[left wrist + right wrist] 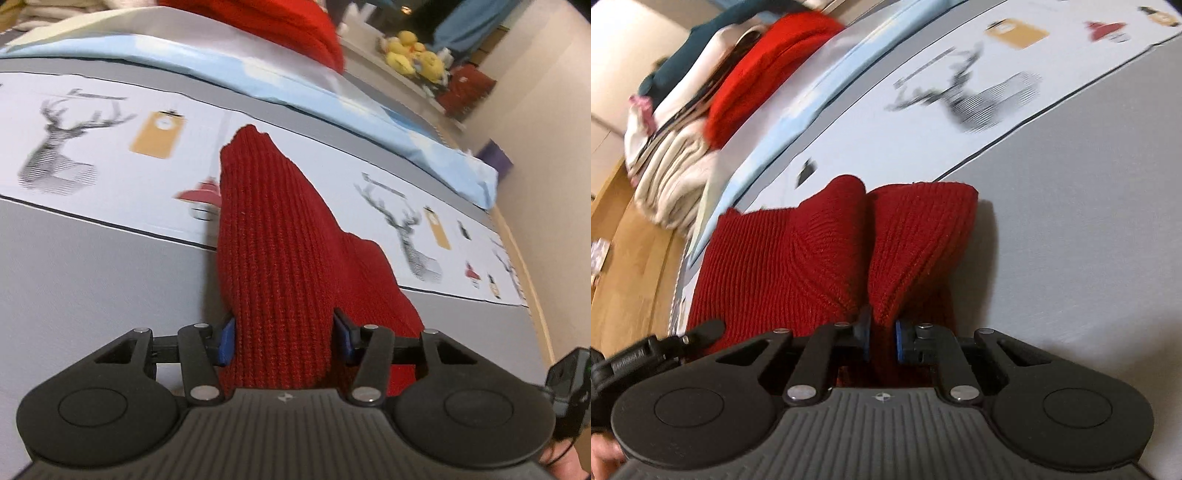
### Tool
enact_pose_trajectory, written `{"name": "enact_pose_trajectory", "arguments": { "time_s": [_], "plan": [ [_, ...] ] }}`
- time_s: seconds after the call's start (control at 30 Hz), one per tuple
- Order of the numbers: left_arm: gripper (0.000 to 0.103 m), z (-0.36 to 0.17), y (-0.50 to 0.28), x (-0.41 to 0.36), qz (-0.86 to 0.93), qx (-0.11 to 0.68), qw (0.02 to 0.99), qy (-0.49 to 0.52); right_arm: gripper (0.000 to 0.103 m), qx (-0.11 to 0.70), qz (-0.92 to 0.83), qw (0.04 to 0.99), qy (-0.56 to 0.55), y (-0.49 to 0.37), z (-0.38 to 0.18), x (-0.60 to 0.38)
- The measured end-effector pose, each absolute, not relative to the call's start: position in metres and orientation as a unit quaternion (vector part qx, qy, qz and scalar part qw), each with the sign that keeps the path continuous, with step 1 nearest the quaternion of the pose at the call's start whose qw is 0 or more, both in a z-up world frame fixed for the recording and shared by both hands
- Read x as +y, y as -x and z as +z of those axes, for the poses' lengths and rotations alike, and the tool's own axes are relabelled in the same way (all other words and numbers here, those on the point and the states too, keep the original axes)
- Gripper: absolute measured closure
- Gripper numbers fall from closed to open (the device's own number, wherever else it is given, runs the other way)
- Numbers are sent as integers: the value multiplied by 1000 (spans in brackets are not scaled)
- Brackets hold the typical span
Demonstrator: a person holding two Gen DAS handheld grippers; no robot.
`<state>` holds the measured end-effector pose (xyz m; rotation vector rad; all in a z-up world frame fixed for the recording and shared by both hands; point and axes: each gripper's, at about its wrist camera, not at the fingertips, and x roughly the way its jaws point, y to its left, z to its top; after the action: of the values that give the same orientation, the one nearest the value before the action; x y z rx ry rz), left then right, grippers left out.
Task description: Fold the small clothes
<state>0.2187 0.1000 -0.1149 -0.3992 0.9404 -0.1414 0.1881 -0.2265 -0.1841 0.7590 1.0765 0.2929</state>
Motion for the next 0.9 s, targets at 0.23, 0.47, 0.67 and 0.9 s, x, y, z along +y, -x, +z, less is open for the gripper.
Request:
{"name": "enact_pose_trajectory", "arguments": {
  "time_s": [0.23,0.47,0.67,0.9],
  "plan": [
    [40,-87,-197,131,-26,405,906,121,77,523,73,807,-263,-191,-173,-201],
    [41,-44,-158,137,-63,356,931,58,57,457,114,849,-238,-173,-130,-203],
    [41,-53,-120,121,-103,350,930,29,55,479,152,813,-294,-168,-145,-178],
    [57,-89,-116,125,-97,378,920,46,80,505,182,790,-297,-172,-155,-157]
  ]
}}
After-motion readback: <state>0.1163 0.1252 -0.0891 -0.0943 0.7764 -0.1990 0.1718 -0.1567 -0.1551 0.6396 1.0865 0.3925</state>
